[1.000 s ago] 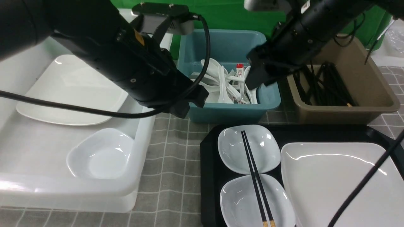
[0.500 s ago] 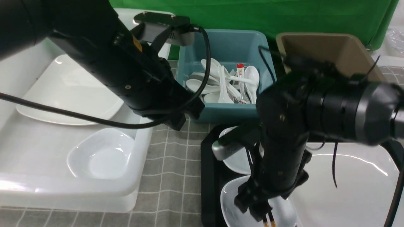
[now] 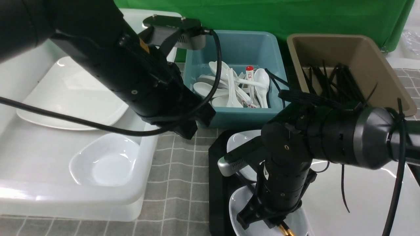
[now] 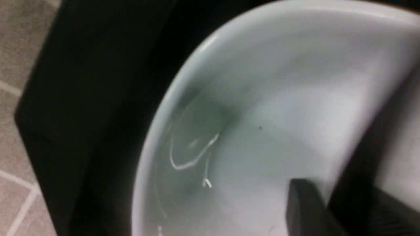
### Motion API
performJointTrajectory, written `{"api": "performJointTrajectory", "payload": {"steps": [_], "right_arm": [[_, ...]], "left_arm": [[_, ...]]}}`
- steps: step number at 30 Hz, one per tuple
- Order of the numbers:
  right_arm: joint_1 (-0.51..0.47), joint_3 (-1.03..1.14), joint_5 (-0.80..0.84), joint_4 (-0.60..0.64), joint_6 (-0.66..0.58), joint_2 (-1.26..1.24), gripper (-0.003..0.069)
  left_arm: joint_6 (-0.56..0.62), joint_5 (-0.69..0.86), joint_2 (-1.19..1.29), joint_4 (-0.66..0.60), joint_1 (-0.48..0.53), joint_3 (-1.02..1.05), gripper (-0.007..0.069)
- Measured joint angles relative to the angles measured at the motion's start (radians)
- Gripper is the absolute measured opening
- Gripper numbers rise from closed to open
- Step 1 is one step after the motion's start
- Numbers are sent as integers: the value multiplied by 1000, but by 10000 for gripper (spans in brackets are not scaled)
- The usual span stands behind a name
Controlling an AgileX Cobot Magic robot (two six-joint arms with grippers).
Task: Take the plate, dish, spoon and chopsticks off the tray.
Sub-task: Use the right arm to grab a pair of chopsticks from the plate, then use the right arm to put the chopsticks into the small storage box on the right, then use the left arm to grab a small plate from the dinner plate
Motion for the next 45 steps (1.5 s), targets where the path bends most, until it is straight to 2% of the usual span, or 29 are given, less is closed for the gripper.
{"api": "performJointTrajectory", "payload": {"steps": [11, 14, 16, 19, 21, 22, 24, 26, 27, 32, 39, 41, 43, 44, 45], "right_arm": [[-12, -32, 83, -8, -15, -163, 145], [-85, -77, 75, -8, -49, -248, 145], [-155, -118, 46, -8, -73, -276, 145], [-302, -202, -63, -9, -121, -272, 145], [-346, -227, -106, -10, -131, -259, 145], [-412, -269, -169, -12, -135, -229, 145], [-484, -321, -242, -14, -137, -169, 145], [-521, -351, -271, -14, -137, -133, 145], [-566, -387, -323, -14, -137, -83, 145], [-630, -434, -374, -15, -137, 35, 160], [-648, -440, -284, -15, -137, 85, 450], [-648, -441, -244, -15, -138, 69, 455], [-645, -441, -130, -14, -163, 17, 370], [-643, -441, -108, -14, -167, 11, 357], [-638, -441, -54, -14, -187, -21, 281]], "left_arm": [[6, -24, 0, -1, 0, 0, 1], [29, -129, 0, -10, 0, 0, 1], [90, -231, 0, -45, 0, 0, 1], [280, -422, 0, -195, -1, 0, 1], [375, -511, 1, -270, -8, 0, 1], [444, -596, 6, -322, -21, 0, 1], [493, -690, 19, -355, -42, 0, 1], [504, -710, 30, -359, -51, 0, 1], [506, -709, 48, -364, -56, 0, 1], [447, -638, 77, -330, -59, 0, 1], [295, -381, 89, -151, -59, 0, 1], [290, -338, 98, -145, -59, 0, 1], [285, -242, 130, -132, -65, 0, 1], [285, -242, 137, -129, -66, 0, 1], [284, -199, 157, -117, -75, 0, 1]]}}
